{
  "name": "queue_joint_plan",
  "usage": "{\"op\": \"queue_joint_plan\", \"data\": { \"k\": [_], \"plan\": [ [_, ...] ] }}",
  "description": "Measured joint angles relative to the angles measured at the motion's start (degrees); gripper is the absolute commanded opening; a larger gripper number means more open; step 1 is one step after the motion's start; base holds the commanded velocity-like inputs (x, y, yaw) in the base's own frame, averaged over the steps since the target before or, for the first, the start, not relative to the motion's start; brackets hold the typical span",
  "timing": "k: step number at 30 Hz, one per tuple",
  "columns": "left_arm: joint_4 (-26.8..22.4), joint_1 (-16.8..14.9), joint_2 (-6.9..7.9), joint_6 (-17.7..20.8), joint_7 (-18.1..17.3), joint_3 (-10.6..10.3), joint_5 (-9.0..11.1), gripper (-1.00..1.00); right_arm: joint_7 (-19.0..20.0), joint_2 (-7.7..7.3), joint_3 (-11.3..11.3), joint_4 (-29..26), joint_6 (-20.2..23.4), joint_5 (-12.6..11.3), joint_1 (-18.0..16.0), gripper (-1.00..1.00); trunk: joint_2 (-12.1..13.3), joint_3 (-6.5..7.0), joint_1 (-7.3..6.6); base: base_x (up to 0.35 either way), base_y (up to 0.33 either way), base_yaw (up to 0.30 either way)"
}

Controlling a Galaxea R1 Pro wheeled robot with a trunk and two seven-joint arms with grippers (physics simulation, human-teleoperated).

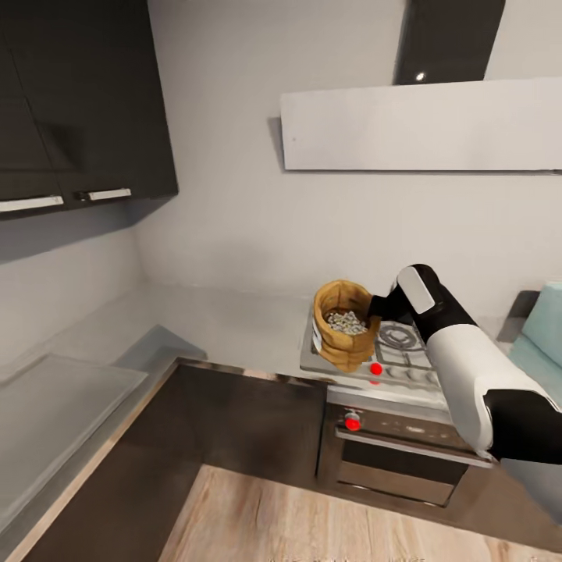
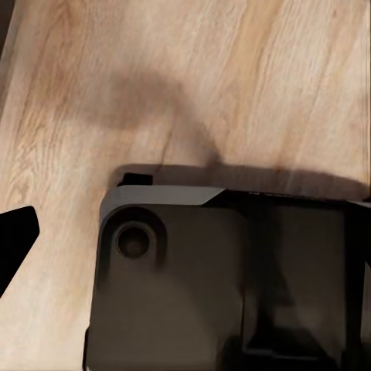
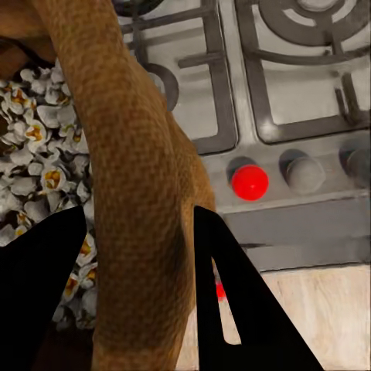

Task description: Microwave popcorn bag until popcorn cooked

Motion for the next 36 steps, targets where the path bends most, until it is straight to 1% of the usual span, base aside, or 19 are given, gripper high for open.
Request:
{"op": "queue_joint_plan", "data": {
  "k": [3,5,12,22,27,29,30,31,32,36],
  "plan": [
    [0.00,0.00,0.00,0.00,0.08,0.18,0.22,1.00,0.00,0.03,0.03,-0.01,0.06,0.02,0.00,-1.00,-0.01,0.00,-0.01,-0.062,-0.333,-0.233],
    [0.00,0.00,0.00,0.00,0.10,0.18,0.26,1.00,0.14,0.04,0.03,-0.02,0.85,-0.03,0.00,-1.00,0.00,0.00,-0.01,-0.014,-0.340,-0.065],
    [0.00,0.00,-0.08,0.00,0.11,0.04,0.26,1.00,0.26,0.01,0.24,-1.01,0.86,0.13,0.03,-1.00,0.00,0.00,-0.01,0.000,-0.345,-0.019],
    [0.00,0.00,-0.17,-0.01,0.11,-0.03,0.19,1.00,0.33,0.23,0.60,-1.03,0.86,0.17,0.09,-1.00,0.00,0.00,-0.01,0.000,-0.349,-0.249],
    [0.00,0.00,-0.17,-0.01,0.11,-0.01,0.19,1.00,0.06,0.22,0.36,0.87,0.86,0.10,-0.13,-1.00,0.00,-0.02,-0.01,0.000,-0.350,-0.238],
    [-0.04,0.04,-0.19,-0.33,0.11,-0.23,0.01,1.00,0.02,0.54,-0.11,5.68,0.85,-0.07,-0.74,-1.00,0.01,-0.04,-0.01,0.000,-0.266,-0.047],
    [-0.07,0.36,-0.42,-1.07,0.10,-0.36,-0.12,1.00,0.00,1.15,-0.17,6.99,0.81,-0.16,-0.84,-1.00,-0.02,-0.04,-0.02,0.000,-0.075,-0.011],
    [-0.07,0.65,-0.53,-1.43,0.11,-0.27,-0.17,1.00,-0.01,1.72,-0.20,7.51,0.78,-0.35,-0.86,-1.00,-0.01,-0.04,-0.02,0.000,-0.038,-0.006],
    [-0.08,0.76,-0.57,-1.57,0.11,-0.28,-0.19,1.00,0.00,1.92,-0.20,7.68,0.83,-0.20,-0.84,-1.00,0.01,-0.04,-0.01,-0.039,-0.024,-0.004],
    [-0.09,0.87,-0.63,-1.68,0.11,-0.29,-0.20,1.00,0.20,2.16,-0.21,7.79,0.85,-0.24,-0.75,-1.00,0.01,-0.03,0.02,-0.261,-0.006,-0.001]
  ]
}}
